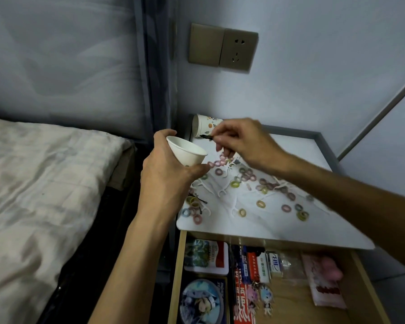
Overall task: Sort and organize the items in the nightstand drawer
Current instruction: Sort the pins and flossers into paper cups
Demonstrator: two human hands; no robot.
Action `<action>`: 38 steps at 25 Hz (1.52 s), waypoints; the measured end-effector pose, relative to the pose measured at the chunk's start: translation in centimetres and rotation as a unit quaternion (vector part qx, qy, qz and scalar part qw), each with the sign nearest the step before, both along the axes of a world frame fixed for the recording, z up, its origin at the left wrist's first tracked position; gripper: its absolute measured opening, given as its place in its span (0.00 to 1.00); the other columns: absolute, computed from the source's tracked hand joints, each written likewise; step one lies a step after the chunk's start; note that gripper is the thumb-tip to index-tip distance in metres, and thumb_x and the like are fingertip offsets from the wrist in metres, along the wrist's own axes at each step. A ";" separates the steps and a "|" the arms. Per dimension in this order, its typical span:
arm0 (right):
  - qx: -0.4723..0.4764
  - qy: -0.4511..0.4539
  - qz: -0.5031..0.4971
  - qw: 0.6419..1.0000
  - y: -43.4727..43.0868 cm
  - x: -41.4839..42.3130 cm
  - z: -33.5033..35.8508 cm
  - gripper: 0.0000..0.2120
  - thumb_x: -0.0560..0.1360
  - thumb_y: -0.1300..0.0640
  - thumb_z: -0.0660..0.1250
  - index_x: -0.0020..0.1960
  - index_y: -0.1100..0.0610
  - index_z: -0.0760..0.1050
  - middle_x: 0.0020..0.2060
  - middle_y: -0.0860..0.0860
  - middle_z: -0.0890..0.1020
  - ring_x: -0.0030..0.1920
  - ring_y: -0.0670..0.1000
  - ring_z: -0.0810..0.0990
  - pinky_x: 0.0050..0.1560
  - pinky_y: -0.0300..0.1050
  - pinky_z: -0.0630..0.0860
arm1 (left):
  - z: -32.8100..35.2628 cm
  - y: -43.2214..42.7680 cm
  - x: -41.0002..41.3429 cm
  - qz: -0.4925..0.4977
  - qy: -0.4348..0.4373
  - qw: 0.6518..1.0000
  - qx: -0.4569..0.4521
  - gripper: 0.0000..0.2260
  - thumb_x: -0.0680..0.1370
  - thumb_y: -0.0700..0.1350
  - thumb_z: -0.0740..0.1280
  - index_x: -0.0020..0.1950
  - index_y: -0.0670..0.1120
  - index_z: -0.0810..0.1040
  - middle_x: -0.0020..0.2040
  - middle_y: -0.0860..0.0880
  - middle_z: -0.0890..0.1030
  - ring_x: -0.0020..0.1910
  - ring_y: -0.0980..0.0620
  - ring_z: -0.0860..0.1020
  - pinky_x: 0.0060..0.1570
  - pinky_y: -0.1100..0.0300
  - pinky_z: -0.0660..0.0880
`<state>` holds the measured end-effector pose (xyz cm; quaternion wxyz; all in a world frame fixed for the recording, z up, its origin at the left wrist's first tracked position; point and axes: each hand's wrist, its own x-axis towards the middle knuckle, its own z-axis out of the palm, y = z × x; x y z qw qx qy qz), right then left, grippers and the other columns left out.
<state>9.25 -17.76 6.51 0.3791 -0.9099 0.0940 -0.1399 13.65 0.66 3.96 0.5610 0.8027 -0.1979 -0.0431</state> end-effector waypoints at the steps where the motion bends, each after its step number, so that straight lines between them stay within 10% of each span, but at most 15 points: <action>1: -0.052 -0.003 0.046 0.998 0.2 0.1 1.9 0.05 0.78 0.61 0.68 0.50 0.56 0.82 0.36 0.49 0.84 0.31 0.45 0.80 0.37 0.39 0.79 | -0.1 -0.1 0.0 -0.003 0.000 1.000 0.000 0.36 0.64 0.49 0.81 0.68 0.53 0.67 0.54 0.53 0.77 0.48 0.53 0.76 0.46 0.56 0.78; 6: -0.183 0.056 0.204 0.960 2.2 0.6 5.5 0.08 0.74 0.60 0.72 0.52 0.55 0.85 0.40 0.39 0.83 0.40 0.36 0.81 0.43 0.29 0.75 | 0.1 -0.7 -0.8 -0.031 0.007 0.999 -0.012 0.36 0.63 0.48 0.81 0.66 0.54 0.69 0.50 0.57 0.79 0.44 0.64 0.77 0.35 0.74 0.72; 10: -0.067 -0.027 0.053 0.996 0.5 0.3 2.8 0.05 0.76 0.62 0.70 0.50 0.55 0.83 0.35 0.43 0.83 0.32 0.39 0.79 0.37 0.34 0.76 | 0.2 -0.5 -0.6 -0.005 -0.005 1.000 -0.027 0.35 0.63 0.47 0.81 0.66 0.54 0.69 0.52 0.55 0.78 0.47 0.58 0.77 0.41 0.67 0.74; 16: -0.093 0.208 -0.018 0.974 2.4 -0.9 -8.2 0.07 0.74 0.59 0.73 0.51 0.57 0.84 0.49 0.52 0.85 0.46 0.47 0.83 0.51 0.41 0.78 | 0.0 0.4 0.2 0.026 -0.023 0.999 -0.032 0.35 0.63 0.48 0.81 0.65 0.53 0.68 0.52 0.55 0.77 0.45 0.59 0.75 0.36 0.75 0.69; 21: -0.084 0.197 -0.050 0.975 3.9 0.3 -11.0 0.06 0.73 0.54 0.72 0.40 0.55 0.82 0.39 0.53 0.85 0.40 0.51 0.82 0.44 0.49 0.80 | -0.2 0.6 0.4 0.029 -0.021 0.999 -0.029 0.35 0.63 0.48 0.81 0.66 0.53 0.68 0.54 0.53 0.78 0.49 0.54 0.76 0.39 0.73 0.69; 35: -0.268 0.230 -0.093 0.931 1.8 -0.2 -12.0 0.08 0.78 0.62 0.60 0.52 0.62 0.77 0.47 0.59 0.81 0.46 0.63 0.81 0.39 0.48 0.72 | -0.2 0.6 0.3 0.019 -0.018 0.999 -0.023 0.36 0.63 0.49 0.81 0.67 0.53 0.68 0.54 0.53 0.78 0.49 0.55 0.76 0.40 0.73 0.70; 38: -0.250 0.251 -0.073 0.932 1.2 -0.2 -11.6 0.07 0.78 0.60 0.60 0.52 0.61 0.76 0.47 0.60 0.81 0.47 0.62 0.80 0.39 0.47 0.71 | -0.2 0.5 0.1 0.017 -0.015 0.999 -0.025 0.37 0.63 0.49 0.81 0.67 0.53 0.68 0.54 0.53 0.78 0.50 0.54 0.77 0.47 0.58 0.79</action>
